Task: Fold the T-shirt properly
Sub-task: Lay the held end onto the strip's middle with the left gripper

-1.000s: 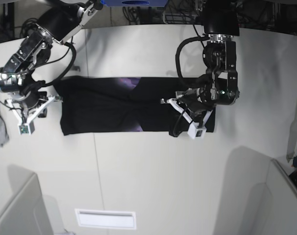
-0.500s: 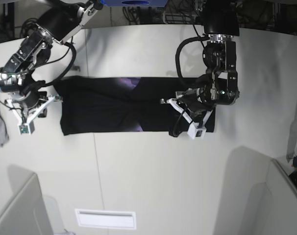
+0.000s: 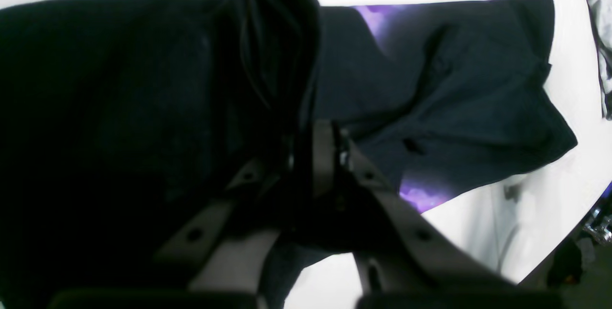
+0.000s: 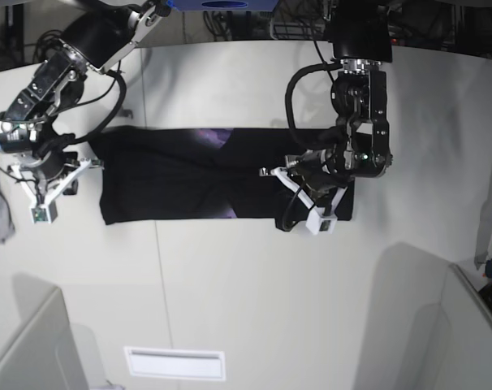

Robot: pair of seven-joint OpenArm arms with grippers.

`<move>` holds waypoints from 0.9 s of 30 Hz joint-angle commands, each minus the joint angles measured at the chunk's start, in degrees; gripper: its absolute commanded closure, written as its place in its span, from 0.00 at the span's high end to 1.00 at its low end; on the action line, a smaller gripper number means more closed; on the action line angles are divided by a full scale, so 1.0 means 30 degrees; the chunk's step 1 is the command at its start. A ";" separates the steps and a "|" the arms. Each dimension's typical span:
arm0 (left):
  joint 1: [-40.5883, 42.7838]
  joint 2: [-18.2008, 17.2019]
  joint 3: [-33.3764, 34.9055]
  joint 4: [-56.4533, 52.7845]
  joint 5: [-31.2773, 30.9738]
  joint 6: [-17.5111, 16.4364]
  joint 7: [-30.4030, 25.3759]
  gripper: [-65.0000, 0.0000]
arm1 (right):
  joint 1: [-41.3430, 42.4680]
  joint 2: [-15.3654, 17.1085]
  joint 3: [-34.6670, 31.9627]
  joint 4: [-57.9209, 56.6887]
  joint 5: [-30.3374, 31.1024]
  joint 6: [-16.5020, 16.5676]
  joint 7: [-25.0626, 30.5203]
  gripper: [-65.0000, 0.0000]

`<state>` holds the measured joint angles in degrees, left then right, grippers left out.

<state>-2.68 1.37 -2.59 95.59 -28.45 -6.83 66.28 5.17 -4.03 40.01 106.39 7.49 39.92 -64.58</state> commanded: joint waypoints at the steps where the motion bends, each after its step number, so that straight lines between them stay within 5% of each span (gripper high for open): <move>1: -0.0294 0.0057 -0.0001 0.0268 -0.0261 -0.0082 -0.0306 0.00 | 0.0343 0.0128 0.0012 0.0303 0.0274 0.0026 0.0383 0.00; 16: -0.0294 0.0087 0.0585 0.0268 -0.0437 -0.0082 -0.0277 0.03 | 0.0343 0.0128 0.0012 0.0273 0.0274 0.0026 0.0353 0.00; 24: -0.1027 0.0819 0.3633 -0.0259 -0.0437 -0.0082 -0.0277 0.63 | 0.0343 0.0128 0.0012 0.0244 0.0274 0.0026 0.0353 0.00; 27: -0.1379 0.1230 0.3662 -0.0670 -0.0437 -0.0082 -0.0277 0.79 | 0.0314 0.0128 0.0012 0.0244 0.0274 0.0026 0.0353 0.00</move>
<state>-5.72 4.93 8.40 92.68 -29.17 -6.87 66.06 5.17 -4.10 40.01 106.39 7.49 39.92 -64.58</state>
